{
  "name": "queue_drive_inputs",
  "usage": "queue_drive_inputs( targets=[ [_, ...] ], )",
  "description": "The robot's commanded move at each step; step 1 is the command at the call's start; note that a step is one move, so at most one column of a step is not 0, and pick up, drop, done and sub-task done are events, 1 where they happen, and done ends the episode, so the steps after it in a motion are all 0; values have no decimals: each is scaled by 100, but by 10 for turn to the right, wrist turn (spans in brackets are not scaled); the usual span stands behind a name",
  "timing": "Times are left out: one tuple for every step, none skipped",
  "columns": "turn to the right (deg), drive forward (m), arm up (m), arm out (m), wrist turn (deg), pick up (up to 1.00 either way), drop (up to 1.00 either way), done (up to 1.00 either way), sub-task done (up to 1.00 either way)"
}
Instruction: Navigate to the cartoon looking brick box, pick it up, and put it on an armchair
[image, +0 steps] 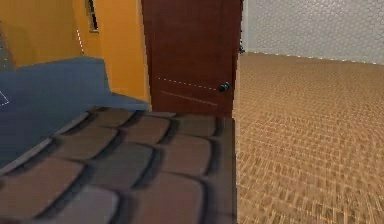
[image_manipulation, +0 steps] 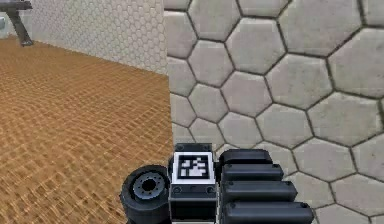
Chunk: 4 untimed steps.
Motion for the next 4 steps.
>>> queue_drive_inputs(
  targets=[
    [60,0,0,0,0,0,0,0,0],
    [0,55,0,0,0,0,0,0,0],
    [-450,0,0,0,0,0,0,0,0],
    [-60,0,0,0,0,0,0,0,0]
  ],
)
